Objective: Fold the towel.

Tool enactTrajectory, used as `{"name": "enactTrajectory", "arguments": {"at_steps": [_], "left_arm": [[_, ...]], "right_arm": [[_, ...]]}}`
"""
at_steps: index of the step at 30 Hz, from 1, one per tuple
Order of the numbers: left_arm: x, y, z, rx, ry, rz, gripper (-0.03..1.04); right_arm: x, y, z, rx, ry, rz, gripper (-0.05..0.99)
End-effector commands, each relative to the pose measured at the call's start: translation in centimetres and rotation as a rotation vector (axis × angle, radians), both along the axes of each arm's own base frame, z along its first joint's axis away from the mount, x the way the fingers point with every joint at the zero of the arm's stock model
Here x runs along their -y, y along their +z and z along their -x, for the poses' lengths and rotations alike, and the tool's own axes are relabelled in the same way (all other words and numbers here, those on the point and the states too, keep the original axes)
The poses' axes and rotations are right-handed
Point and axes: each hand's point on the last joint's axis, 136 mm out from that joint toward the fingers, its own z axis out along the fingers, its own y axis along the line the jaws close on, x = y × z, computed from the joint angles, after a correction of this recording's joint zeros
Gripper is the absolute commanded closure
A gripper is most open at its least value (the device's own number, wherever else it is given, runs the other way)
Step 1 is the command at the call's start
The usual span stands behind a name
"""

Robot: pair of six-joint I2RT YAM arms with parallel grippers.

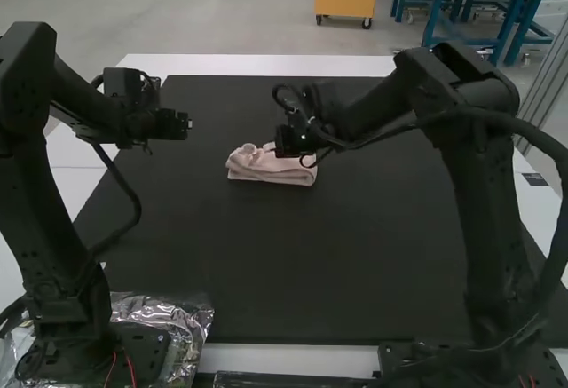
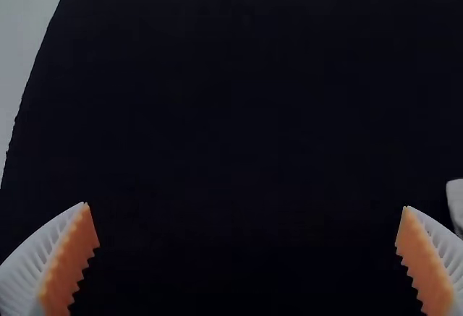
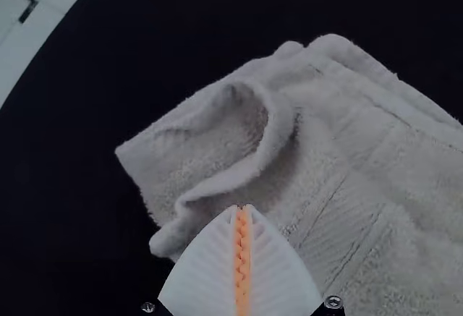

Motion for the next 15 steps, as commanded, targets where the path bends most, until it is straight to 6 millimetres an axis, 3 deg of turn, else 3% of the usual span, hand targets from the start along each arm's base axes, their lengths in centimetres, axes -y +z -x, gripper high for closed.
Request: {"name": "enactTrajectory", "arguments": {"at_steps": [1,7,15], "left_arm": [[0.0,2.3,-0.2,0.054,0.029,-0.027,0.04],[1.5,4.3,-0.3,0.100,0.014,-0.044,0.04],[4.5,10.9,0.1,0.252,-0.006,-0.064,0.04]], "right_arm": [[-0.3,-0.7,0.2,-0.008,0.012,-0.015,0.96],[-0.5,-2.9,-0.2,-0.021,0.005,-0.016,0.96],[-0.2,-6.9,-0.2,-0.058,-0.018,0.007,0.96]]}}
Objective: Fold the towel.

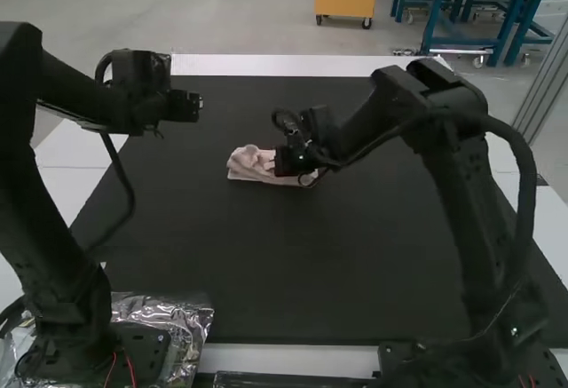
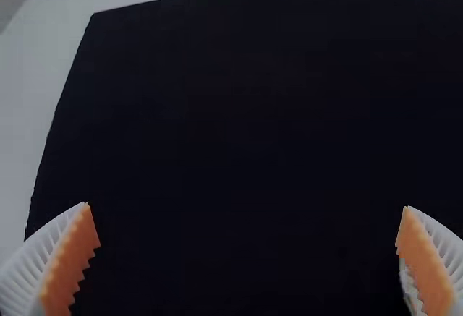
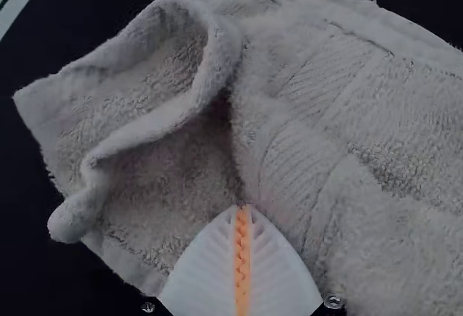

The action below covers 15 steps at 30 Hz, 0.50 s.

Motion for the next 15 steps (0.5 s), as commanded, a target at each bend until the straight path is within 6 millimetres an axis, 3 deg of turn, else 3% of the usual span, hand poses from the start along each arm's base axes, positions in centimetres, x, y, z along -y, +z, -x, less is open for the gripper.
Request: {"name": "enactTrajectory", "arguments": {"at_steps": [1,3,5,11,15], "left_arm": [[1.1,5.3,0.2,0.118,0.004,-0.012,0.04],[1.8,7.2,0.7,0.152,-0.005,-0.015,0.04],[2.2,9.4,1.4,0.196,-0.010,-0.018,0.04],[1.9,16.7,4.6,0.364,0.018,-0.058,0.04],[1.3,21.0,7.5,0.471,0.041,-0.093,0.04]], "right_arm": [[0.1,-0.9,-0.1,-0.019,-0.014,-0.007,0.96],[0.1,-0.5,-0.2,-0.025,-0.027,-0.021,0.96],[-0.1,1.9,-0.6,-0.002,-0.034,-0.051,0.96],[0.7,16.0,-2.3,0.167,-0.077,-0.206,0.94],[3.3,25.0,-1.6,0.284,-0.130,-0.255,0.50]]}}
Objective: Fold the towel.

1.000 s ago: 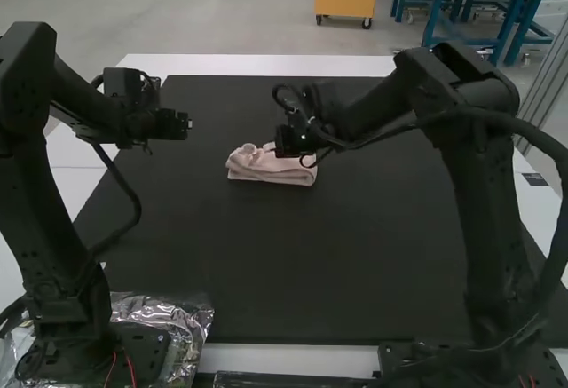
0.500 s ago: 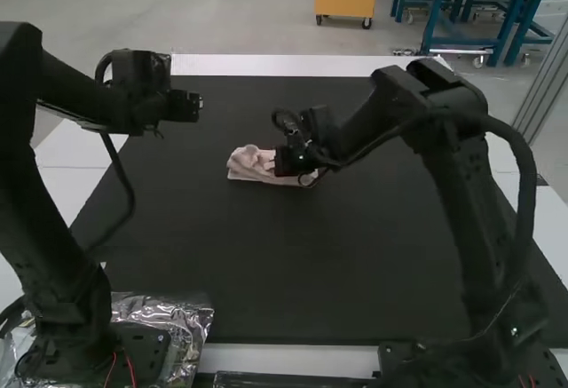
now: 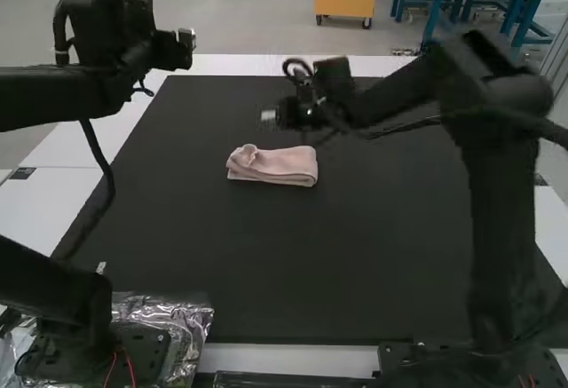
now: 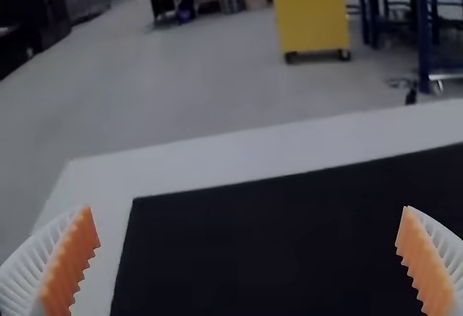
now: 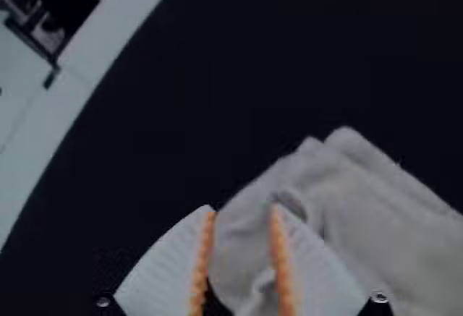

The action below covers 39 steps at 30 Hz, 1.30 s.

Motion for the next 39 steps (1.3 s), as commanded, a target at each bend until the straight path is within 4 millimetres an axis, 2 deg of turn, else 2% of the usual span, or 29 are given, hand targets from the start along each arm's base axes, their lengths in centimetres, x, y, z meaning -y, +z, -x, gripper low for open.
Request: {"name": "enactTrajectory", "arguments": {"at_steps": [1,2,4,7,11,18,22,26,32,35,36,39], "left_arm": [[-0.8,6.0,2.8,0.146,0.039,-0.026,0.04],[-0.8,7.0,3.7,0.173,0.038,-0.025,0.04],[-1.0,8.9,5.6,0.229,0.038,-0.031,0.04],[-1.4,10.8,8.4,0.298,0.038,-0.039,0.04],[-1.9,11.5,10.8,0.328,0.038,-0.043,0.04],[-2.4,13.9,15.5,0.413,0.029,-0.046,0.04],[-2.7,15.0,18.6,0.475,0.029,-0.045,0.04],[-3.0,15.6,22.6,0.563,0.018,-0.014,0.04],[-3.2,15.1,29.7,0.728,0.012,0.013,0.04],[-3.3,14.9,33.3,0.818,0.013,0.015,0.04],[-3.3,14.8,34.0,0.830,0.013,0.016,0.04],[-3.4,14.6,33.6,0.778,0.000,0.061,0.04]], "right_arm": [[3.0,11.4,-0.1,0.178,-0.086,-0.089,0.33],[4.0,13.3,0.3,0.218,-0.112,-0.091,0.17],[6.2,17.1,1.6,0.287,-0.153,-0.113,0.03],[10.1,22.0,3.9,0.381,-0.213,-0.162,0.03],[15.8,26.6,7.4,0.492,-0.312,-0.208,0.03],[24.0,33.7,16.5,0.724,-0.450,-0.306,0.03],[27.4,35.5,22.3,0.808,-0.509,-0.355,0.03],[29.6,36.4,28.7,0.915,-0.552,-0.395,0.03],[30.9,36.2,36.3,1.037,-0.587,-0.452,0.03],[31.2,36.4,39.0,1.098,-0.597,-0.465,0.03],[31.2,36.4,39.8,1.116,-0.599,-0.469,0.03],[31.5,36.7,41.6,1.164,-0.618,-0.477,0.03]]}}
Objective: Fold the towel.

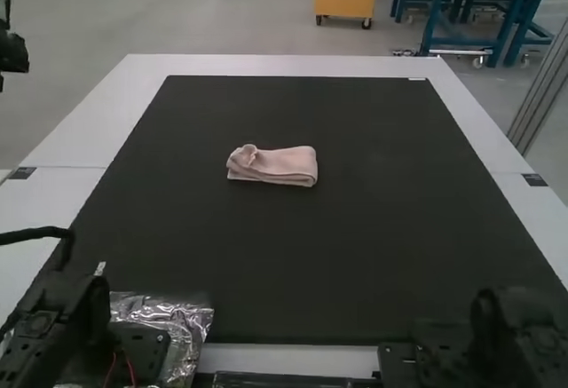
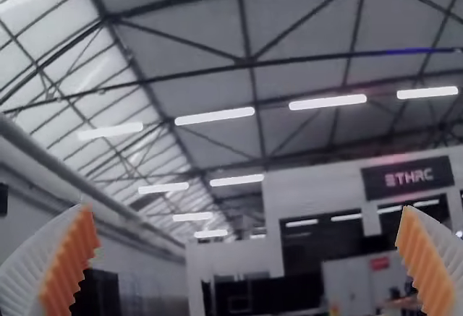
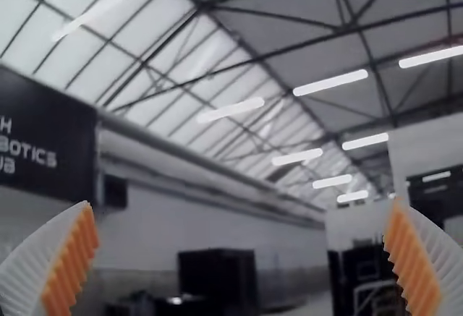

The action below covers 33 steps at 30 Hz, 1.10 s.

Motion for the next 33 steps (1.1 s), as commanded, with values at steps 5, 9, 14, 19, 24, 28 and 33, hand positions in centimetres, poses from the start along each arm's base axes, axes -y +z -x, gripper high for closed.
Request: {"name": "enactTrajectory", "arguments": {"at_steps": [5,9,14,19,24,28,33], "left_arm": [[0.5,-3.0,-3.0,-0.111,-0.055,0.022,0.04],[0.2,-7.6,-7.0,-0.172,-0.037,0.038,0.04],[2.4,-14.5,-10.9,-0.258,-0.134,-0.034,0.04],[2.3,-19.0,-12.8,-0.320,-0.128,-0.029,0.04],[-0.2,-24.9,-15.2,-0.551,-0.032,0.107,0.04],[-1.2,-30.1,-15.9,-0.759,0.013,0.175,0.04],[-1.3,-31.0,-16.0,-0.796,0.009,0.206,0.04]], "right_arm": [[1.8,-2.2,-2.7,-0.065,-0.206,0.028,0.03],[4.4,-7.9,-9.4,-0.167,-0.345,-0.018,0.03],[4.5,-17.4,-15.8,-0.332,-0.445,0.160,0.03],[5.3,-21.3,-17.5,-0.301,-0.515,0.170,0.03],[6.9,-27.7,-19.6,-0.509,-0.599,0.213,0.02],[7.1,-32.1,-20.4,-0.705,-0.546,0.166,0.02],[6.5,-35.8,-20.4,-0.848,-0.505,0.219,0.02]]}}
